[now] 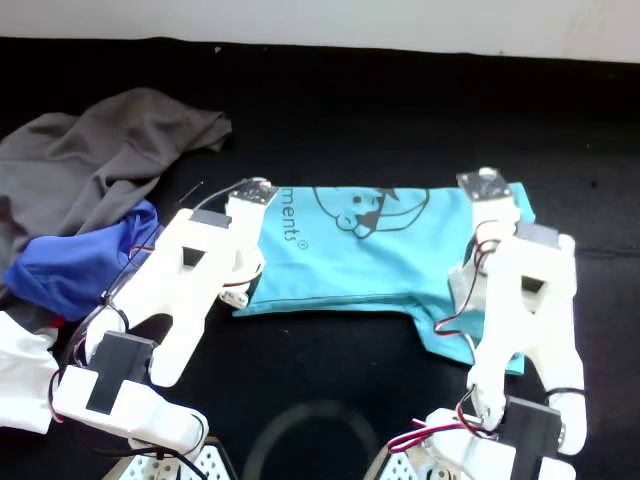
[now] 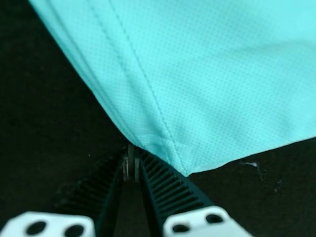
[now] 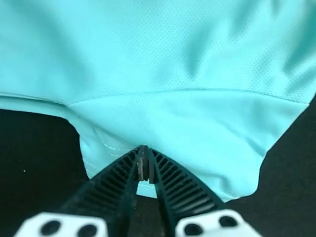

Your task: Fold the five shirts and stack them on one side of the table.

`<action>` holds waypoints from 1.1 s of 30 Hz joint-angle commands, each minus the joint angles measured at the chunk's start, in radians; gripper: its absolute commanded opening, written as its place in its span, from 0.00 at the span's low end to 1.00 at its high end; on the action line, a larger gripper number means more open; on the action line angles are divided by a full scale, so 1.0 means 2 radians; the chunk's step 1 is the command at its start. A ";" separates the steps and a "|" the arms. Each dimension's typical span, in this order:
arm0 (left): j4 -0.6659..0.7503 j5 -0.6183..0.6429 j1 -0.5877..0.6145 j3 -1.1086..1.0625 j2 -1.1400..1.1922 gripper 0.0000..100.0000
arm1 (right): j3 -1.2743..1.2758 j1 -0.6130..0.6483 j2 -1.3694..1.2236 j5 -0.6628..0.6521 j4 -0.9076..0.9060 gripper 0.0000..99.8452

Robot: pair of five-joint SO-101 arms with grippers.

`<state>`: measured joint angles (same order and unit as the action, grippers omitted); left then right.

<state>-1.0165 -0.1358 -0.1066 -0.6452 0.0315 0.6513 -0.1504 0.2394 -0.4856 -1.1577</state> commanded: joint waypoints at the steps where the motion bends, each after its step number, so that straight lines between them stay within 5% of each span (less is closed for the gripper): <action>1: 0.003 0.003 -0.003 0.010 -0.008 0.01 | 0.028 0.016 0.022 -0.007 0.021 0.01; 10: -0.059 0.003 -0.003 0.081 -0.009 0.01 | 0.096 0.024 0.026 -0.007 0.049 0.01; 22: -0.090 0.002 0.036 0.135 -0.002 0.01 | 0.053 0.039 0.138 -0.008 -0.058 0.01; 25: -0.087 0.002 0.033 0.127 -0.003 0.01 | 0.060 0.033 0.167 -0.054 -0.056 0.08; 33: -0.087 0.002 0.026 0.125 -0.002 0.01 | 0.162 -0.028 0.168 -0.088 0.063 0.01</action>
<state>-1.1884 -0.1343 -0.0361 -0.4028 0.0345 0.9214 -0.1504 0.5478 -0.6467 -1.1116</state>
